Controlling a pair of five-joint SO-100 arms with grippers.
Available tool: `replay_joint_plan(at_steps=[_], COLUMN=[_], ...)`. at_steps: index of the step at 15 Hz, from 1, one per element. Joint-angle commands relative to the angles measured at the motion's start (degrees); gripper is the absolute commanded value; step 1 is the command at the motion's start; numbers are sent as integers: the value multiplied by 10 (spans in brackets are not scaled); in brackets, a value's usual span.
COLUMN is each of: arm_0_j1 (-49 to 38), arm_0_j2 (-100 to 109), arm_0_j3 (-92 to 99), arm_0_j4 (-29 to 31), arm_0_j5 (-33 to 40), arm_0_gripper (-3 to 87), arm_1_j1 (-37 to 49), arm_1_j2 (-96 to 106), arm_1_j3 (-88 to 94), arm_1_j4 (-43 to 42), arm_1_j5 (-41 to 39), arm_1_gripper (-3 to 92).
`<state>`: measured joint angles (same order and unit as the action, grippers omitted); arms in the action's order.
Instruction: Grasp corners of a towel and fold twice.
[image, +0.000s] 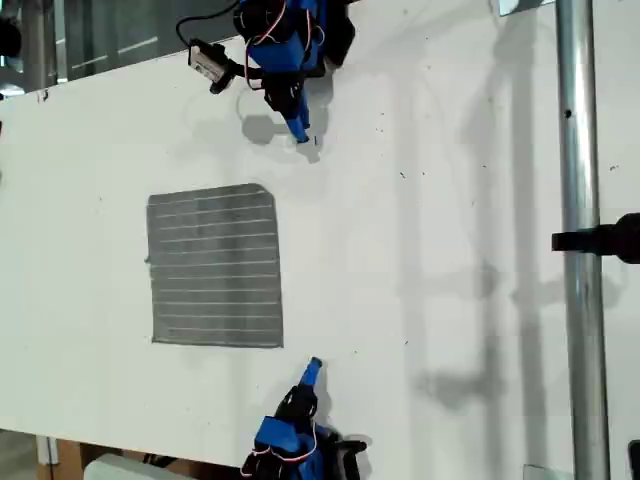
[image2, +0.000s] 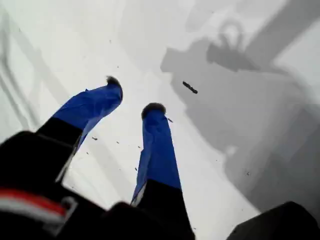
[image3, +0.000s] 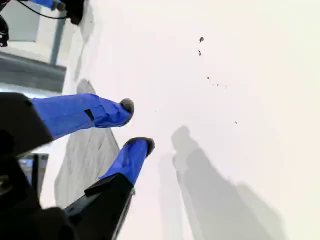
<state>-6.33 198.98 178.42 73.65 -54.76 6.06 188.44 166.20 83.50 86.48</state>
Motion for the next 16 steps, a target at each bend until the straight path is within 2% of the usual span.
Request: replay_joint_plan(at_steps=[1,5,9,11,14,16], arm_0_j1=[-88,-88,-90,-90,-86,-85], arm_0_j2=[3,3,3,3,3,3], arm_0_j3=[4,4,4,4,4,4], arm_0_j4=[-4,-4,-4,-4,-4,-4], arm_0_j5=[-212,-212,-212,-213,-216,-216], arm_0_gripper=[-28,-28,-28,-29,-29,-29], arm_1_j1=[29,25,48,82,150,181], arm_1_j2=[1,1,-22,-194,-500,-669], arm_1_j3=[-9,-14,-119,-242,-491,-628], arm_1_j4=[5,1,-20,-40,-35,-30], arm_1_j5=[-10,-15,-113,-186,-362,-448], arm_1_gripper=[-2,-2,-3,-3,-3,-3])
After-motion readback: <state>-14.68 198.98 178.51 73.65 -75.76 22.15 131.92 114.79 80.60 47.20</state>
